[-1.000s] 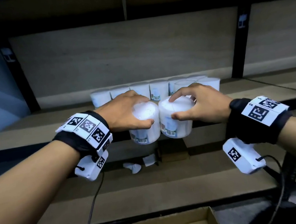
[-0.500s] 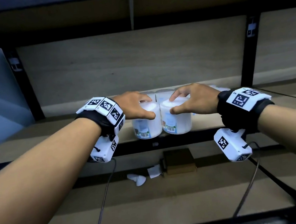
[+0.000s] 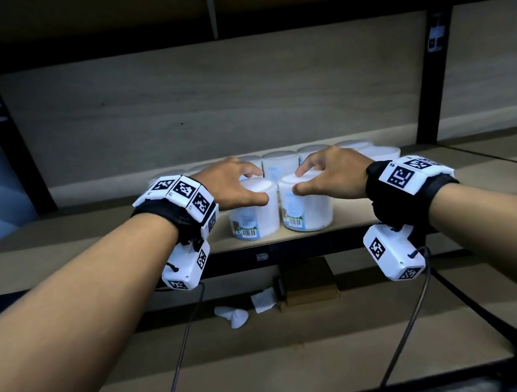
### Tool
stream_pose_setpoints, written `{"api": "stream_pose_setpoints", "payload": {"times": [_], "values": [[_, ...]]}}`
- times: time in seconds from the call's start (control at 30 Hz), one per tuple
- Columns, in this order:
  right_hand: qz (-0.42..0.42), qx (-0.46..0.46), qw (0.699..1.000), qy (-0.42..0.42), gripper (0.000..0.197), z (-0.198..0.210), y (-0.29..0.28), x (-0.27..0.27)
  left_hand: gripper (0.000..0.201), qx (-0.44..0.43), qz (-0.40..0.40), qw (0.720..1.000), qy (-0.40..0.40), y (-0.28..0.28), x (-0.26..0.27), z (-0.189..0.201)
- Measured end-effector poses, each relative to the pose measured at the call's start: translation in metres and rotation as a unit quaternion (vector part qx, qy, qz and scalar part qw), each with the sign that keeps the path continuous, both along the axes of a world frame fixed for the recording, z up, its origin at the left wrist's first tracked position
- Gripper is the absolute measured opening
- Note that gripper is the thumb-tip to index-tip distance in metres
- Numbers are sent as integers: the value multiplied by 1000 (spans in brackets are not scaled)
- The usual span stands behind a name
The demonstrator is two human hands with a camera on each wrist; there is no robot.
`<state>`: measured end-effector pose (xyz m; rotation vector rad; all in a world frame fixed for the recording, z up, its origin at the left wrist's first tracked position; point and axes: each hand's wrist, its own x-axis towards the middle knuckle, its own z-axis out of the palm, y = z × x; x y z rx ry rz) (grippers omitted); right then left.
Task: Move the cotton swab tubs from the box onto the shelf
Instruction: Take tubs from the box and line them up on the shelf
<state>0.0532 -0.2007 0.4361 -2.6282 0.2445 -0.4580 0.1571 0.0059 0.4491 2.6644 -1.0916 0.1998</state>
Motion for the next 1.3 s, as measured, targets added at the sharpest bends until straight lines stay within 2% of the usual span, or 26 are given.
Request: {"api": "stream_pose_setpoints", "payload": {"times": [0.13, 0.3, 0.37, 0.5, 0.57, 0.83, 1.3], "values": [[-3, -2, 1000, -10, 45, -6, -2, 2, 58, -6, -12, 1000, 0, 0, 0, -4], [8, -63, 998, -19, 45, -4, 0, -3, 52, -29, -23, 999, -13, 7, -1, -8], [21, -84, 996, -35, 39, -4, 1, -5, 44, -34, -36, 998, -25, 9, -6, -7], [49, -91, 993, -54, 16, 0, 5, -11, 26, -37, -81, 995, -44, 13, -19, 0], [55, -100, 992, -63, 16, 3, 7, -15, 21, -32, -84, 995, -47, 14, -25, 5], [54, -120, 990, -55, 21, 7, 10, -16, 23, -15, -66, 994, -87, 13, -25, 8], [55, -113, 991, -56, 22, 5, -10, 31, 25, -51, -73, 995, -52, -2, 24, 4]]}}
